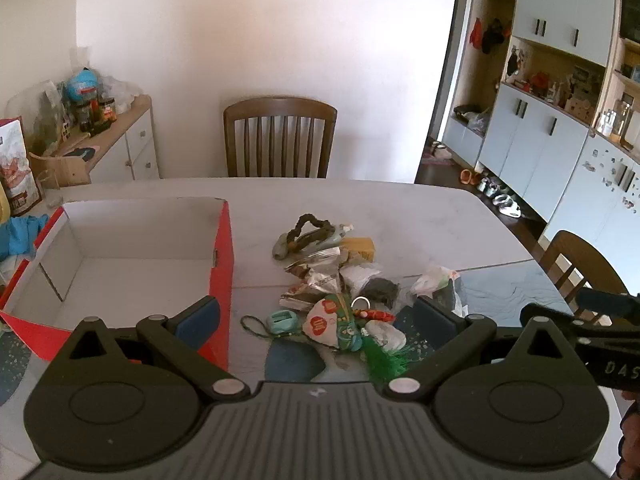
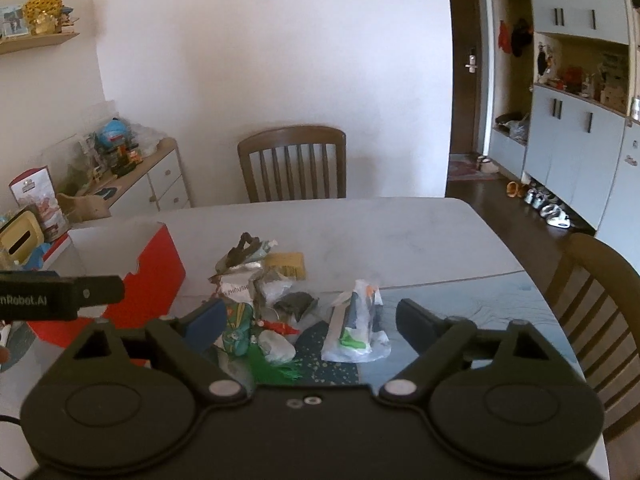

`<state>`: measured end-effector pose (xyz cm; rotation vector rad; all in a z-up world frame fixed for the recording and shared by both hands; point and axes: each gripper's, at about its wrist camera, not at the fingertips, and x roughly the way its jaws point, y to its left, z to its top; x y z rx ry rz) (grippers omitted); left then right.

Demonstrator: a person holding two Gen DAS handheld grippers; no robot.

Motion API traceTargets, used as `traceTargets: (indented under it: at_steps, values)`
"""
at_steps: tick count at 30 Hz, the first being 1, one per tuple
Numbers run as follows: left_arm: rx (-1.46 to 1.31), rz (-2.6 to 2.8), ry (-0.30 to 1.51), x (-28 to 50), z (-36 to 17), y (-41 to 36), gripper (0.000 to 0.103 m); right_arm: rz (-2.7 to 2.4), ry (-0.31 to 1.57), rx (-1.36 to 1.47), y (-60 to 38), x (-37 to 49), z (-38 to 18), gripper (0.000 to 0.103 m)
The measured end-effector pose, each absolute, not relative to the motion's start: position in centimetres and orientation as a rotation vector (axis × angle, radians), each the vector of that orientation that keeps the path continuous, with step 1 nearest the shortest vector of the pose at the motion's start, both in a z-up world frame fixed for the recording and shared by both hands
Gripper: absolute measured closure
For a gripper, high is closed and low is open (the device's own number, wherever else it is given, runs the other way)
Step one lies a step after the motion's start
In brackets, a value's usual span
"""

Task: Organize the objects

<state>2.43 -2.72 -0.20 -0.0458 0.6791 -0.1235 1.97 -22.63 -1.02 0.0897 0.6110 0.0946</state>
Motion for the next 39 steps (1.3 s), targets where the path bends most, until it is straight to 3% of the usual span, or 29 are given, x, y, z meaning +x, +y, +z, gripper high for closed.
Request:
traceTargets:
  at_steps: [3, 23, 39]
  values:
    - [-0.029, -0.116, 0.68, 2.6, -0.5, -3.5, 0.0, 0.112, 0.634, 0.086, -23.5, 2.3, -1.6, 0.019]
    - [0.012, -0.14, 0.752, 9.2, -5.4, -4.8, 0.0, 0.085, 0.715, 0.046, -25.4, 7.8, -5.6, 0.023]
    - [0.056, -0.154, 0.862, 14.9, -13.0, -5.8, 0.001, 0.038, 0.825, 0.058, -26.1, 13.6, -10.6, 0.04]
